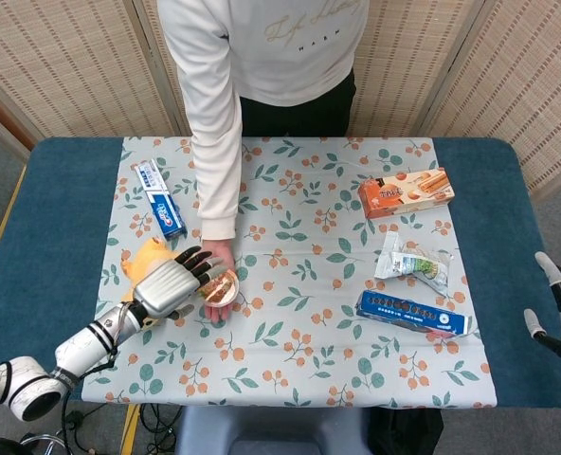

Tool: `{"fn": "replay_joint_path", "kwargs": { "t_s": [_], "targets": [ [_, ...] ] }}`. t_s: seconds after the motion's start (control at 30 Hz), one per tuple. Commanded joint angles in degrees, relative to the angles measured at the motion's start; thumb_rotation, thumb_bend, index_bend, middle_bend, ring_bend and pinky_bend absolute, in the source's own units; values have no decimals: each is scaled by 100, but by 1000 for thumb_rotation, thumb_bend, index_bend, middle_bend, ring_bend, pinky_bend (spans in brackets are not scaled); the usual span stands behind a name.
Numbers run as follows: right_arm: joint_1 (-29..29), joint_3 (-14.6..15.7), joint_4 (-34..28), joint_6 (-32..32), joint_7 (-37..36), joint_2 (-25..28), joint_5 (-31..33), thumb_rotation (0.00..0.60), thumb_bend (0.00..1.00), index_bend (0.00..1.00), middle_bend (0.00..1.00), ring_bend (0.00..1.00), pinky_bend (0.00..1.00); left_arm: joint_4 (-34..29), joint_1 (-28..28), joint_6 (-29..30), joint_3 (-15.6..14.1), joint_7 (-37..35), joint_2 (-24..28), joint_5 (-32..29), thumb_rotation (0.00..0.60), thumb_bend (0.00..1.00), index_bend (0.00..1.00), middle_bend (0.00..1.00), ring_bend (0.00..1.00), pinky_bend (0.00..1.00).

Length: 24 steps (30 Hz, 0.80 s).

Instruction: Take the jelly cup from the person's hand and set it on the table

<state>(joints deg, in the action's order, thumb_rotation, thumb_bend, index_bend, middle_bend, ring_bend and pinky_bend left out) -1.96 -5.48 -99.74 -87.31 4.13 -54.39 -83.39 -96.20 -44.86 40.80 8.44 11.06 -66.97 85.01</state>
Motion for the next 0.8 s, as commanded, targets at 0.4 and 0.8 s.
{"fn": "replay_joint_path", "kwargs": {
  "t_s": [0.4, 0.8],
  "targets": [
    [37, 4, -5, -21, -26, 72, 38, 600, 350, 86, 221, 192, 411, 306, -611, -508, -21, 642, -448, -857, 600, 321, 31, 0, 0, 0],
    [124, 24, -25, -113, -43, 100, 59, 600, 350, 86, 221, 192, 411, 414, -748, -389, -180, 749, -679, -1104, 600, 321, 122, 1, 55, 37]
  ]
}}
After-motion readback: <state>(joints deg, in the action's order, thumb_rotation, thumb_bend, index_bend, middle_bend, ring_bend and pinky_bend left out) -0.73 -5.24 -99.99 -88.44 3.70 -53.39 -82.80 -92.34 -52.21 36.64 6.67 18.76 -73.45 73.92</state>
